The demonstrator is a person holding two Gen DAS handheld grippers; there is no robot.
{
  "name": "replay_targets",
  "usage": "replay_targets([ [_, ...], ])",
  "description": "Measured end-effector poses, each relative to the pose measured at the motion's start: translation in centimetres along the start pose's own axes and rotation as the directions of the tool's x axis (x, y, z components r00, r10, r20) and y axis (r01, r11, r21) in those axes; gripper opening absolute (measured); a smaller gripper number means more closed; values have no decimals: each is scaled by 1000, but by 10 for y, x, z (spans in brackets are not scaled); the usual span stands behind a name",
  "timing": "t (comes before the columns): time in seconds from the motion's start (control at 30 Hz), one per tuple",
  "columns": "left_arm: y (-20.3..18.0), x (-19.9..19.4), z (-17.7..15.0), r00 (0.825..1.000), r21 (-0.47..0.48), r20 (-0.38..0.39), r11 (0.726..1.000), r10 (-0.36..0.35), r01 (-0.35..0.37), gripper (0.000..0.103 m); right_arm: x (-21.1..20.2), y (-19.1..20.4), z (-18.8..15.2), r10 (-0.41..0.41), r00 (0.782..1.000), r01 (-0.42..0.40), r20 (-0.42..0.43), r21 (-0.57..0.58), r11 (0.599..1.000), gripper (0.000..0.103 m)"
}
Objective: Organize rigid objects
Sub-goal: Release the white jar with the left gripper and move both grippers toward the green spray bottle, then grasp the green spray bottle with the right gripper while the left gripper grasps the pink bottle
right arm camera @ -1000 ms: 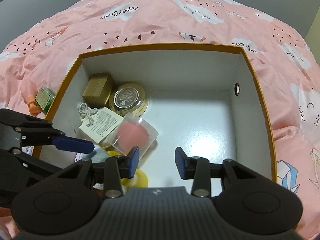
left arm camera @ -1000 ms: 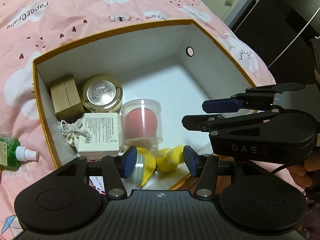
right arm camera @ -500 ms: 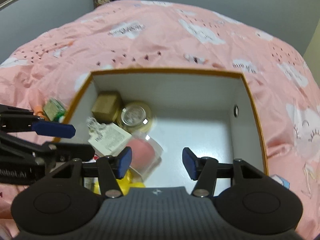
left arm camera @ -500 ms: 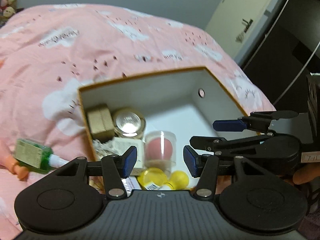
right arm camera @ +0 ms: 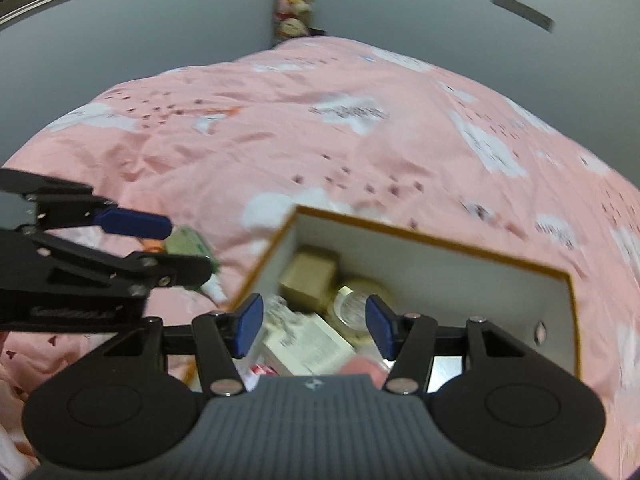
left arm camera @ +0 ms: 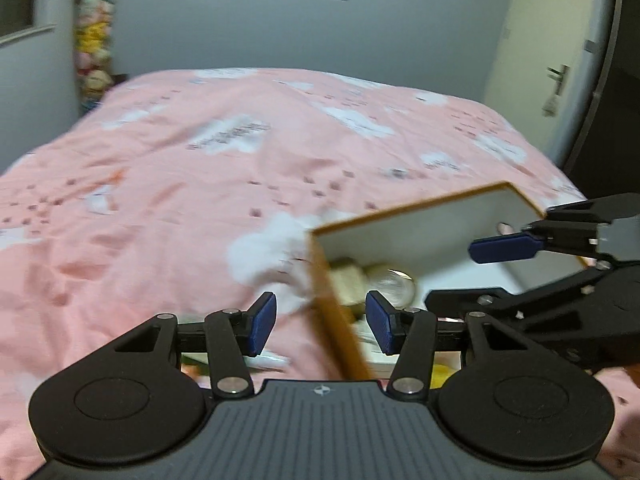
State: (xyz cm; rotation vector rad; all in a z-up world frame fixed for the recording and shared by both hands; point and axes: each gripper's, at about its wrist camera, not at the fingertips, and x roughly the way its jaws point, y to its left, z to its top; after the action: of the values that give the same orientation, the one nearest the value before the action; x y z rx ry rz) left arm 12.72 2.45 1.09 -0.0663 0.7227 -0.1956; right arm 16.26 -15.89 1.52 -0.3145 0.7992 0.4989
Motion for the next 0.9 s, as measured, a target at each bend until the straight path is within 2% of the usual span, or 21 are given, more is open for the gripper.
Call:
replay_targets([
  [0.2,38,5,-7,996,-61,8,994,91,-91,59,15,40,22,51,998,-44,42,-145,988,56],
  [0.3,56,10,-11,993,-80,-10,989,121,-122,59,29,57,32,71,997,-62,33,-224,973,56],
  [0.43,80,17,-19,991,-141,-73,983,111,-120,56,52,75,40,86,996,-86,-14,-316,945,59],
  [0.67,100,31,-33,986,-199,-142,974,84,-111,54,96,89,48,98,988,-138,-119,-399,907,59],
  [0.8,111,39,-37,985,-232,-160,968,56,-93,54,116,95,49,87,980,-159,-179,-443,882,56],
  [0.87,116,42,-38,985,-246,-169,965,44,-86,53,126,98,50,82,974,-175,-213,-466,867,52],
  [0.9,118,44,-39,984,-252,-171,964,39,-82,53,131,100,49,75,970,-181,-232,-478,860,47],
])
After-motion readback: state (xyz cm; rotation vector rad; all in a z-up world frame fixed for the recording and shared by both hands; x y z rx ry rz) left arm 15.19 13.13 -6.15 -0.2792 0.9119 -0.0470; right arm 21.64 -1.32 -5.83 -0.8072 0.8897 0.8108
